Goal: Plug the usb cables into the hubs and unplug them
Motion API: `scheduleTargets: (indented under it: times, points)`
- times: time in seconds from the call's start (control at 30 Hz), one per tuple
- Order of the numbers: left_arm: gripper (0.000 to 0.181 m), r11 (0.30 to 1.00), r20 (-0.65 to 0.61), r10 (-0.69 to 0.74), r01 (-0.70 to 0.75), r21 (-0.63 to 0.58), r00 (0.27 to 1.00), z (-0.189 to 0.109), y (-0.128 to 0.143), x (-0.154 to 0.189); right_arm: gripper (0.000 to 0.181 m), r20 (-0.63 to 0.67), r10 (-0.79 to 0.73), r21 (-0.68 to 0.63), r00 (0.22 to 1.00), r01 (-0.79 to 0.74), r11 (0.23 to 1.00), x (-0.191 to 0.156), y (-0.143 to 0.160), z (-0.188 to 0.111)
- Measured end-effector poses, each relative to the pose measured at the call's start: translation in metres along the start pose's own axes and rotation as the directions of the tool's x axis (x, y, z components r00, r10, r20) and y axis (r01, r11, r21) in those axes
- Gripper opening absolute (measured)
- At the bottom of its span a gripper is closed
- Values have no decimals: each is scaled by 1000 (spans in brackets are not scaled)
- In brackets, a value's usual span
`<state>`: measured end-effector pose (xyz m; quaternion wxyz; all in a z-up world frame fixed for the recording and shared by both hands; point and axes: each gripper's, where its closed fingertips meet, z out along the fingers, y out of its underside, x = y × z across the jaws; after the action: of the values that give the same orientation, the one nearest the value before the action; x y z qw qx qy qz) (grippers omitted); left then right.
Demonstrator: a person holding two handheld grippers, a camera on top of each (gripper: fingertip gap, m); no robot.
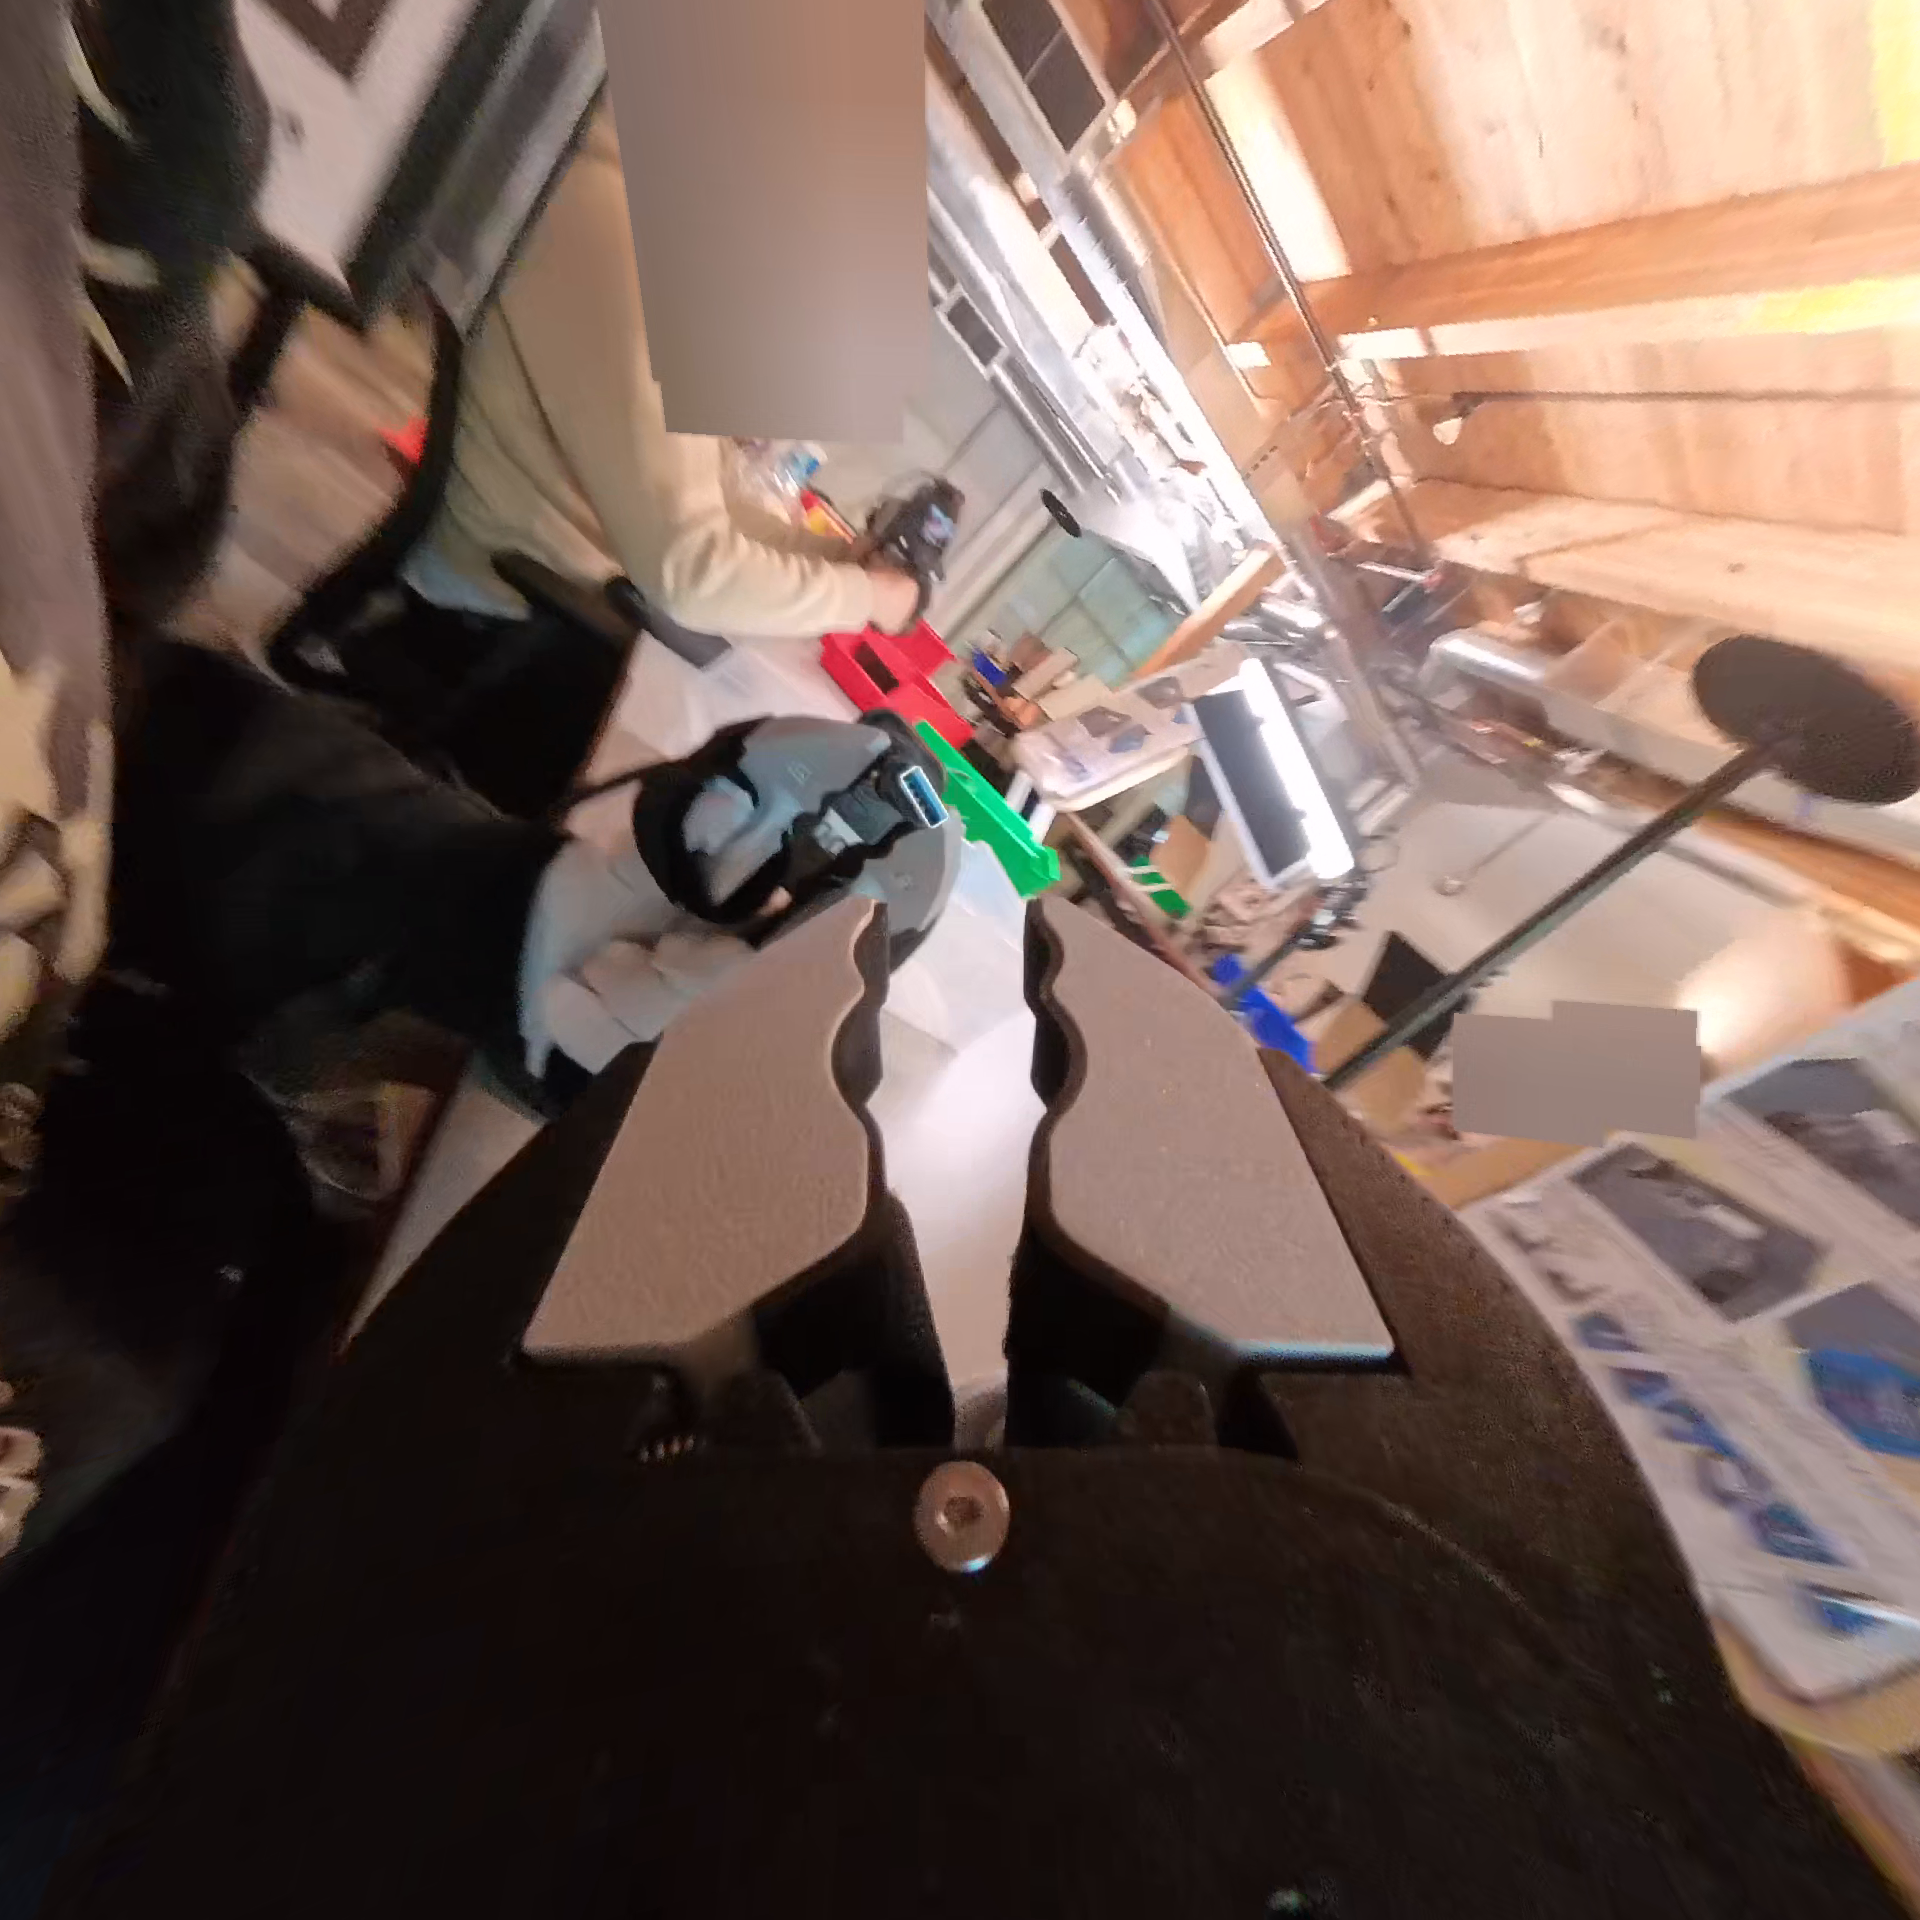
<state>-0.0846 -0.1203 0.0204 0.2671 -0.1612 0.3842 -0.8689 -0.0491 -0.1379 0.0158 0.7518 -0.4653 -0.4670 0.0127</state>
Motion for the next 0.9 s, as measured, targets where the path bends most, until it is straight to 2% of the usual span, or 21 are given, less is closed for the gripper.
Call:
scheduleTargets:
  times: [0.03,0.1,0.17,0.23,0.33,0.43,0.53,0.63,0.73,0.8,0.9]
  points:
    - [15,1000,3,26,-26,0,1000,0,-2,1,26,20,85,22,996,-85,996,3,-3,-2]
    - [15,997,20,71,-71,-20,997,0,-2,2,44,36,314,5,949,-315,949,17,-2,-9]
    - [15,993,29,113,-112,-36,993,0,-3,4,62,40,505,-79,862,-501,862,31,7,-21]
    - [15,986,68,160,-156,-59,985,0,-3,1,69,-21,583,-179,812,-577,797,45,22,-42]
    - [15,971,128,232,-222,-87,964,-2,-3,-5,67,-183,558,-361,810,-583,728,60,53,-83]
    - [15,964,168,262,-248,-98,950,-4,-2,-12,65,-263,520,-557,812,-568,606,54,86,-122]
    - [16,961,198,272,-253,-114,942,-6,2,-18,63,-322,490,-697,810,-553,456,45,123,-147]
    - [16,955,205,290,-270,-121,935,-6,4,-20,60,-367,479,-733,797,-565,378,41,152,-149]
    - [15,939,205,333,-302,-166,920,-7,8,-21,60,-437,488,-783,756,-586,206,31,179,-163]
    - [15,930,199,358,-330,-160,912,-7,6,-19,61,-465,530,-794,709,-599,105,18,187,-173]
    - [16,948,182,319,-308,-84,930,-9,-2,-14,57,-489,581,-781,650,-624,41,4,195,-176]
